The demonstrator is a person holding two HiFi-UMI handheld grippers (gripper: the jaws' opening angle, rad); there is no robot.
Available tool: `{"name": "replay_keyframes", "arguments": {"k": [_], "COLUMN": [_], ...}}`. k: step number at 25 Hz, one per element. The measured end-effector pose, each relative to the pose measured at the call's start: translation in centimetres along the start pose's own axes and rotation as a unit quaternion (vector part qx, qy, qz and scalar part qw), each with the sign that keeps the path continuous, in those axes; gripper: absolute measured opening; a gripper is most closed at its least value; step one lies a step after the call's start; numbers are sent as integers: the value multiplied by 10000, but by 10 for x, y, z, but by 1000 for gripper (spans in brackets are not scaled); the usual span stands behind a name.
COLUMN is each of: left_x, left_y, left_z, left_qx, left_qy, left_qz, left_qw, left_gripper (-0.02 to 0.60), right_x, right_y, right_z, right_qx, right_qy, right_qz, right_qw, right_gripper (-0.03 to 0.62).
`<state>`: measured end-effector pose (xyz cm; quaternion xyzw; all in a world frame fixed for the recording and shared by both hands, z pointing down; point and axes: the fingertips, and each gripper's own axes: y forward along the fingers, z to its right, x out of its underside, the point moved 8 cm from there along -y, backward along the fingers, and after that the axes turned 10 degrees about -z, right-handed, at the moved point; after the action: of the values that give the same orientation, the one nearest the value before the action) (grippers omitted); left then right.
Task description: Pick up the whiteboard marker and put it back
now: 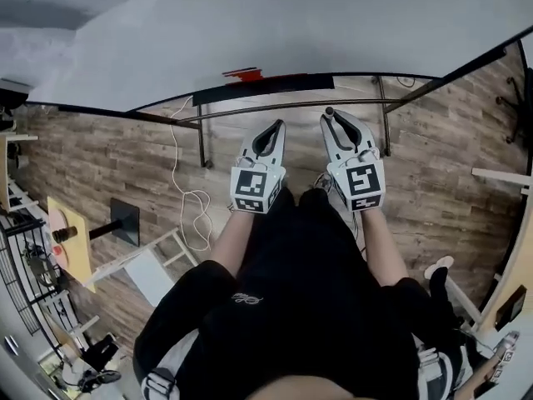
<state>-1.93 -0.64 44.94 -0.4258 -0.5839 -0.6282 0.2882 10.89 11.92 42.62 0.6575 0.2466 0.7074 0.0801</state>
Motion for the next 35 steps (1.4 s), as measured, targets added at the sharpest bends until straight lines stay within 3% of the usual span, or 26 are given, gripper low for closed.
{"name": "replay_keyframes", "arguments": {"k": [5,10,16,20,24,27,31,35], "left_x": [10,23,32,43,45,54,75,82], "left_y": [-18,-28,-21,-15,8,21,34,28], "left_z": [-44,-77,-106,-105,-102,-94,-81,-67], "left_qx": [-606,-748,-718,-922,-1262,-1620,-2066,-2359], "left_qy": [-309,-643,-770,-1390,-1531,-1809,-2137,-2210], "left_qz": [-11,-49,-90,-122,-242,-269,-519,-643], "left_qw": [9977,9951,9944,9859,9798,9697,9534,9441], "left_gripper": [6,7,7,7,8,8,7,8], "right_x": [-12,-32,-41,-35,-25,-9,12,31], "right_y": [40,76,115,130,160,176,198,208], "right_z": [-17,-44,-62,-56,-34,-17,-2,1], "right_qx": [-468,-552,-380,-542,-765,-972,-1214,-1275], "right_qy": [-426,-1361,-2645,-3322,-3893,-4189,-4363,-4603], "right_qz": [-347,-988,-1598,-1939,-2153,-2380,-2541,-2613], "right_qw": [9974,9842,9503,9215,8923,8709,8546,8388], "right_gripper": [55,55,55,55,56,55,55,56]}}
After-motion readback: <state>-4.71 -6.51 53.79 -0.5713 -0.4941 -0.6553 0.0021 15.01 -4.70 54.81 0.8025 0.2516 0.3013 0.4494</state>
